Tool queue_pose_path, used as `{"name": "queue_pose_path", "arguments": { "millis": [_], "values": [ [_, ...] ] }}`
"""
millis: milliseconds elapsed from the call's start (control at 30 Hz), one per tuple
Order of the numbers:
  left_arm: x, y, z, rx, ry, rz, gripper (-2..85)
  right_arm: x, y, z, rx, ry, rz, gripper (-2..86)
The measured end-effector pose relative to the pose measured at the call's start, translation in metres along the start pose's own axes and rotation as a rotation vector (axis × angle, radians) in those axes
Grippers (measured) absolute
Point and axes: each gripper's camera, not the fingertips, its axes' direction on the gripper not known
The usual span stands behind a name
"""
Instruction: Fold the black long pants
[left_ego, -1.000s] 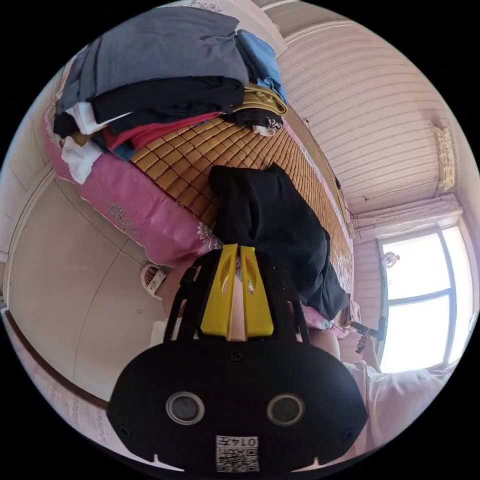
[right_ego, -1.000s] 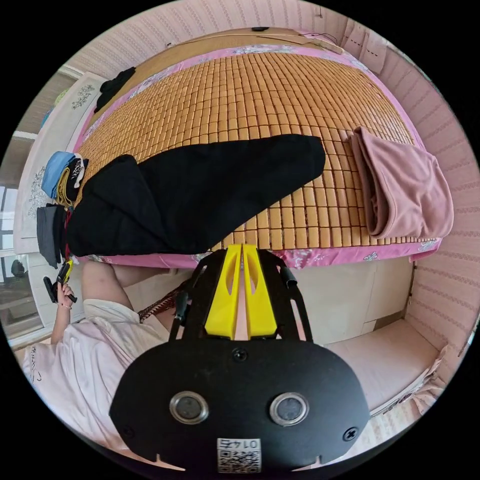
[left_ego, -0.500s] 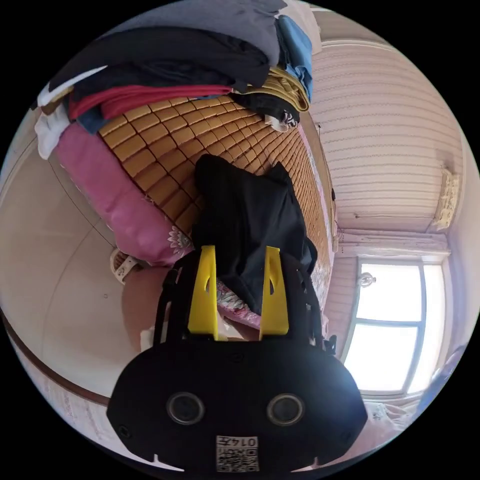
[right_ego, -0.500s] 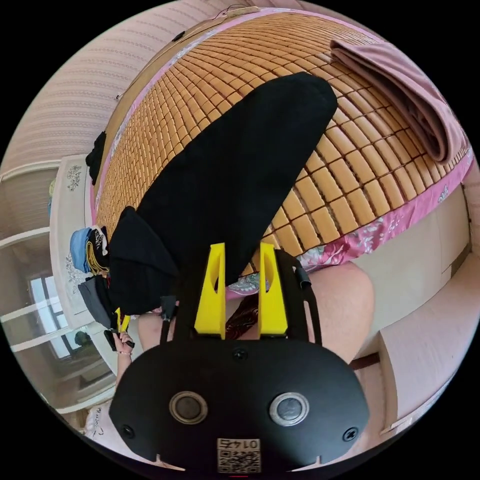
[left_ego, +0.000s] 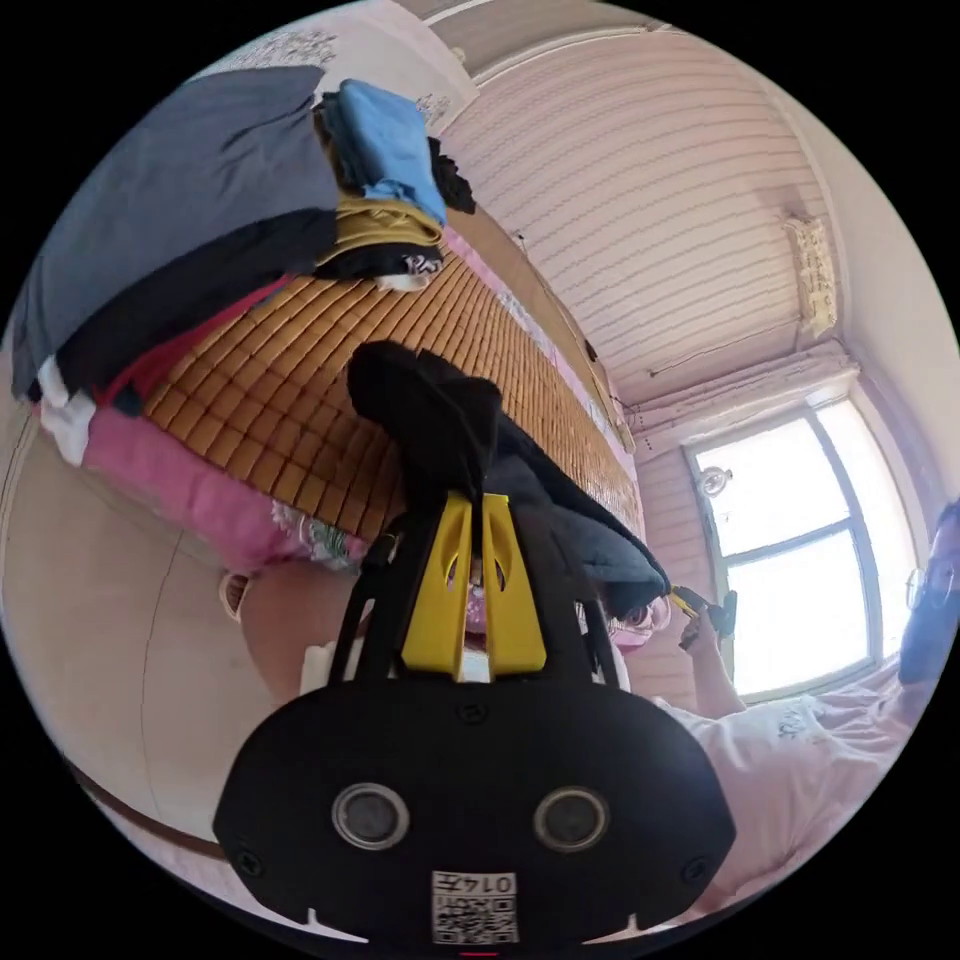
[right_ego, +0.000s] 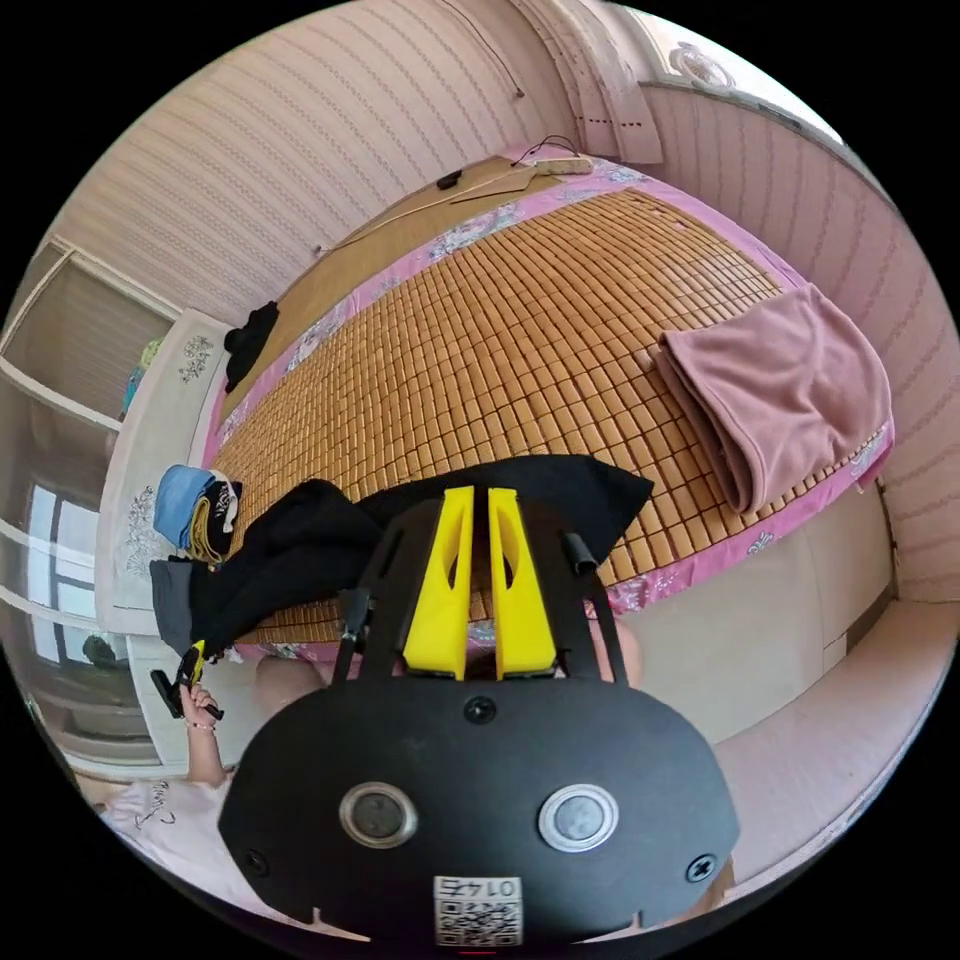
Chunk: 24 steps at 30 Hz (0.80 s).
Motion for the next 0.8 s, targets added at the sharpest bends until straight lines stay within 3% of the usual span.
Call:
{"name": "queue_pose_path", "arguments": {
  "millis": [133, 200, 333, 567, 700, 800],
  "values": [
    [-0.047, 0.049, 0.007, -0.067, -0.073, -0.203, -0.3, -0.047, -0.003, 0.029, -0.02, 0.221, -0.051, 3.6],
    [-0.058, 0.062, 0.005, -0.06, -0.048, -0.245, 0.9, -0.098, -0.011, 0.045, 0.007, 0.154, -0.192, 4.6],
    [-0.067, 0.076, -0.011, -0.036, -0.038, -0.251, 6.0, -0.26, -0.025, 0.11, -0.125, -0.026, -0.597, 8.4],
    [-0.092, 0.087, -0.053, 0.11, -0.019, -0.302, 9.0, -0.505, 0.03, 0.217, -0.364, -0.077, -1.183, 13.4],
    [-0.108, 0.086, -0.048, 0.095, 0.035, -0.317, 11.8, -0.596, 0.072, 0.284, -0.494, 0.025, -1.35, 16.1],
    [-0.121, 0.084, -0.028, 0.024, 0.1, -0.348, 14.6, -0.627, 0.09, 0.318, -0.471, 0.173, -1.396, 17.5]
  ]
}}
